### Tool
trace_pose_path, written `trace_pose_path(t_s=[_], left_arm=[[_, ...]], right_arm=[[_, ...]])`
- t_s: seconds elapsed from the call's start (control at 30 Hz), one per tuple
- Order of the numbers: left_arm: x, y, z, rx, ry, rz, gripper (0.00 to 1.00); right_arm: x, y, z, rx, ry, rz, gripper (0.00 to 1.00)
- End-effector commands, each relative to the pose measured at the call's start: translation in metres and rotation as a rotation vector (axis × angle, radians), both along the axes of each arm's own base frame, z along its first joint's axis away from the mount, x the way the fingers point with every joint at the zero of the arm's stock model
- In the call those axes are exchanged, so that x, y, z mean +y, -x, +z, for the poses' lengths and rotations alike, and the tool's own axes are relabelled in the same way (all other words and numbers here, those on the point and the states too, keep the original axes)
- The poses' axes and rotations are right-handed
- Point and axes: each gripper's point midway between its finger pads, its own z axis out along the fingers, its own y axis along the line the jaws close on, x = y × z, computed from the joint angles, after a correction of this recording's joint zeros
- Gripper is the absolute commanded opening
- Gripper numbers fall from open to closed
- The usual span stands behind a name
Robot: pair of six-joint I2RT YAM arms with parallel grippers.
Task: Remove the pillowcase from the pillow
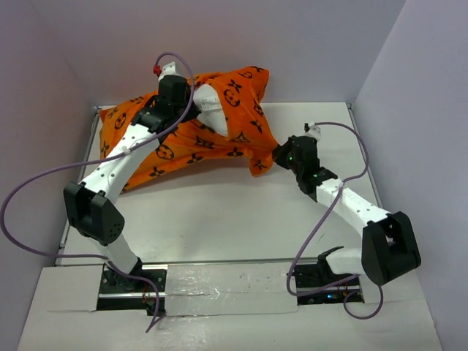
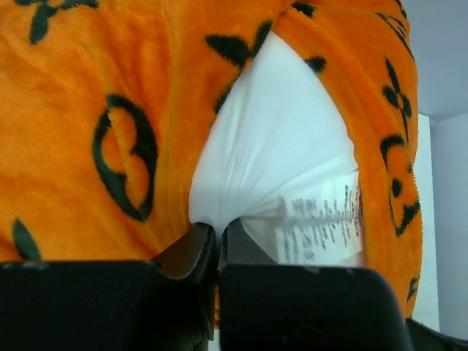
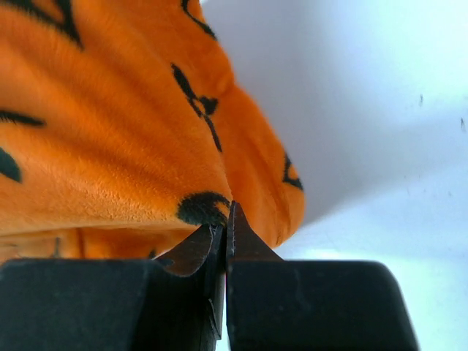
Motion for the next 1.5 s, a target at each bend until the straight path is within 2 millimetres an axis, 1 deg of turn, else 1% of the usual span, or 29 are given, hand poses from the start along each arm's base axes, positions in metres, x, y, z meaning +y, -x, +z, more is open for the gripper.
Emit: trace_pose_path(t_s=[0.0,0.03,0.07,0.1,0.13,0.17,0.2,0.23,0.27,0.33,0.5,0.6,0.63,0.67,0.7,0.73,0.77,0.8,0.83,0.87,0.93,1.0,1.03,1.07,1.1,1.13,1.27,1.4,1.47], left_arm=[[0.123,-0.008,0.144,-0.385,0.094,0.355,0.0],[0.134,-0.006,0.146,-0.39,0.093,0.381,0.0],[0.153,-0.002,0.148,-0.398,0.092,0.418,0.0],[0.161,0.0,0.149,-0.404,0.104,0.43,0.0],[0.173,0.002,0.148,-0.405,0.11,0.435,0.0],[0.182,0.004,0.15,-0.412,0.108,0.451,0.0],[0.189,0.005,0.15,-0.41,0.106,0.465,0.0],[0.196,0.007,0.149,-0.405,0.097,0.481,0.0],[0.21,0.011,0.149,-0.407,0.092,0.512,0.0],[0.217,0.018,0.155,-0.432,0.096,0.509,0.0],[0.248,0.028,0.156,-0.428,0.056,0.562,0.0],[0.234,0.032,0.163,-0.462,0.053,0.449,0.0],[0.213,0.031,0.163,-0.469,0.06,0.318,0.0],[0.2,0.032,0.156,-0.462,0.067,0.248,0.0],[0.186,0.032,0.156,-0.478,0.065,0.162,0.0],[0.168,0.032,0.148,-0.461,0.077,0.073,0.0],[0.141,0.036,0.131,-0.429,0.094,-0.02,0.0],[0.127,0.037,0.124,-0.434,0.061,-0.074,0.0],[0.099,0.043,0.105,-0.401,0.056,-0.138,0.0],[0.092,0.045,0.097,-0.39,0.034,-0.141,0.0],[0.068,0.053,0.077,-0.36,0.001,-0.202,0.0],[0.063,0.057,0.066,-0.34,-0.003,-0.205,0.0],[0.064,0.058,0.059,-0.329,0.003,-0.187,0.0],[0.064,0.058,0.057,-0.322,0.012,-0.179,0.0],[0.064,0.058,0.055,-0.314,0.019,-0.175,0.0],[0.062,0.058,0.052,-0.305,0.028,-0.178,0.0],[0.05,0.064,0.05,-0.299,0.049,-0.213,0.0],[0.046,0.07,0.054,-0.303,0.055,-0.221,0.0],[0.045,0.074,0.056,-0.304,0.062,-0.216,0.0]], right_arm=[[-0.065,0.012,-0.055,0.211,0.062,-0.185,0.0],[-0.07,0.01,-0.056,0.224,0.054,-0.193,0.0],[-0.082,0.008,-0.068,0.27,0.043,-0.228,0.0],[-0.085,0.006,-0.073,0.29,0.041,-0.235,0.0],[-0.093,0.004,-0.087,0.345,0.04,-0.266,0.0],[-0.092,0.002,-0.084,0.343,0.037,-0.263,0.0],[-0.097,0.001,-0.101,0.4,0.034,-0.275,0.0],[-0.1,-0.003,-0.104,0.417,0.03,-0.289,0.0],[-0.101,-0.002,-0.119,0.461,0.03,-0.298,0.0],[-0.106,-0.009,-0.12,0.474,0.045,-0.32,0.0],[-0.116,-0.018,-0.126,0.504,0.092,-0.344,0.0],[-0.119,-0.023,-0.13,0.518,0.111,-0.353,0.0],[-0.118,-0.027,-0.127,0.534,0.12,-0.346,0.0],[-0.111,-0.029,-0.13,0.535,0.136,-0.287,0.0],[-0.102,-0.034,-0.125,0.496,0.142,-0.232,0.0],[-0.09,-0.038,-0.121,0.446,0.144,-0.187,0.0],[-0.065,-0.038,-0.111,0.394,0.161,-0.106,0.0],[-0.051,-0.035,-0.095,0.326,0.213,-0.012,0.0],[-0.039,-0.036,-0.084,0.278,0.244,0.027,0.03],[-0.018,-0.029,-0.068,0.226,0.299,0.108,0.09],[0.001,-0.017,-0.049,0.195,0.293,0.209,0.18],[0.013,-0.003,-0.038,0.187,0.249,0.287,0.24],[0.012,0.003,-0.021,0.145,0.257,0.306,0.52],[0.018,0.011,-0.013,0.122,0.246,0.347,0.72],[0.02,0.017,-0.003,0.094,0.243,0.363,0.76],[0.023,0.026,0.016,0.025,0.228,0.398,0.98],[0.045,0.045,0.045,-0.093,0.159,0.511,1.0],[0.077,0.054,0.046,-0.103,0.136,0.636,1.0],[0.104,0.063,0.041,-0.104,0.127,0.722,1.0]])
